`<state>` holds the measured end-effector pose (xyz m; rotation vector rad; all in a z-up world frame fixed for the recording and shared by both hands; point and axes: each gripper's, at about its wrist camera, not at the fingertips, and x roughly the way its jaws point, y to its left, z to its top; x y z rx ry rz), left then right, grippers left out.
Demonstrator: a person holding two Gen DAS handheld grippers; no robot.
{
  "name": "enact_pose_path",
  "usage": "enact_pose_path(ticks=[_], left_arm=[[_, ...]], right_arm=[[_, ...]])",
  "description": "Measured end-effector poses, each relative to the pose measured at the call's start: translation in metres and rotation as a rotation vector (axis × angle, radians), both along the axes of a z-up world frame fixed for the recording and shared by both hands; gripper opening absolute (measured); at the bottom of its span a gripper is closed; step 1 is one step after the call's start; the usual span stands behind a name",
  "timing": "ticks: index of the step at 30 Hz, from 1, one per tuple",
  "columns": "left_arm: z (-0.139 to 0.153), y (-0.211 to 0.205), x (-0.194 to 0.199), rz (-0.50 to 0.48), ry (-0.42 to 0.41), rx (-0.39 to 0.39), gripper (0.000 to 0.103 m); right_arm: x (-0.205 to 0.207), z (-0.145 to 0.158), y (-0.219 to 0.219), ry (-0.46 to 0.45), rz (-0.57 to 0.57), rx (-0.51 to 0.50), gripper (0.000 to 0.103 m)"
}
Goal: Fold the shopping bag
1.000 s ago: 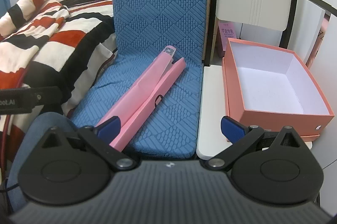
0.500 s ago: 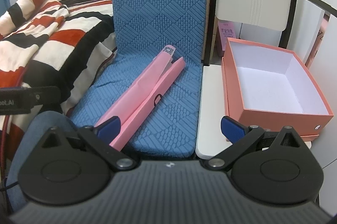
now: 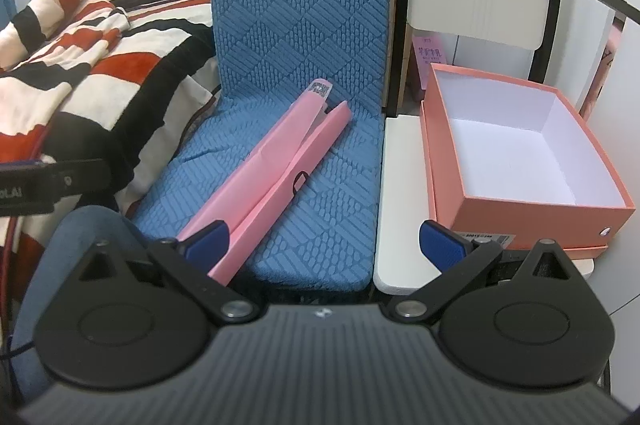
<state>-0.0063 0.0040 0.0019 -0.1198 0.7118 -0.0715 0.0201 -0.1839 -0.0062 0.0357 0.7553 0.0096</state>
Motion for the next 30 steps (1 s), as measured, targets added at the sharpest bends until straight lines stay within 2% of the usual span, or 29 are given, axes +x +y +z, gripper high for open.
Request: enact_pose_path(ticks=[30], left_arm=[[-0.015, 0.014, 0.010, -0.021, 0.018, -0.031, 0.103]], right_arm=[[0.013, -0.006, 0.015, 0.038, -0.004, -0.013, 0.103]])
